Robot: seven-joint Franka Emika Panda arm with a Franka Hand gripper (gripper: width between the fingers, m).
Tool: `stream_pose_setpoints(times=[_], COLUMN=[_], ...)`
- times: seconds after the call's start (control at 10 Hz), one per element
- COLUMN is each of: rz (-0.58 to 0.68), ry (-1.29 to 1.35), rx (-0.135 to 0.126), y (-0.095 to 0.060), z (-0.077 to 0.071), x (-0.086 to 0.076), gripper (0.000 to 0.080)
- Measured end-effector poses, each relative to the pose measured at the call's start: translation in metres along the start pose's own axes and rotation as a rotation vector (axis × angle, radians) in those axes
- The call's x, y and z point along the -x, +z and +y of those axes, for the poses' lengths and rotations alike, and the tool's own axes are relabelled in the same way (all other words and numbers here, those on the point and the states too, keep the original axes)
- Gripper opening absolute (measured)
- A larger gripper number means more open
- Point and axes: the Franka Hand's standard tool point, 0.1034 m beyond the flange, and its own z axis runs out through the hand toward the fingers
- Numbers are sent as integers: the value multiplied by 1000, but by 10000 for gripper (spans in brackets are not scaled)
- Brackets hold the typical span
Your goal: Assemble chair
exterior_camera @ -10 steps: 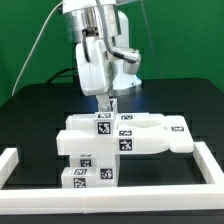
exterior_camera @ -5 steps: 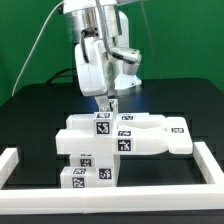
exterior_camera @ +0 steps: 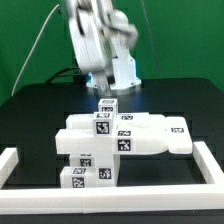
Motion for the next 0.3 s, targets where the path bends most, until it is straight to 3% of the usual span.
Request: stream_pose_setpoints(times=[0.1, 0.3], rz=[-17, -7], ry=[2, 1], rx=[3, 10], y=[-8, -1], z=[0, 2], x=[2, 0], gripper=[649, 649])
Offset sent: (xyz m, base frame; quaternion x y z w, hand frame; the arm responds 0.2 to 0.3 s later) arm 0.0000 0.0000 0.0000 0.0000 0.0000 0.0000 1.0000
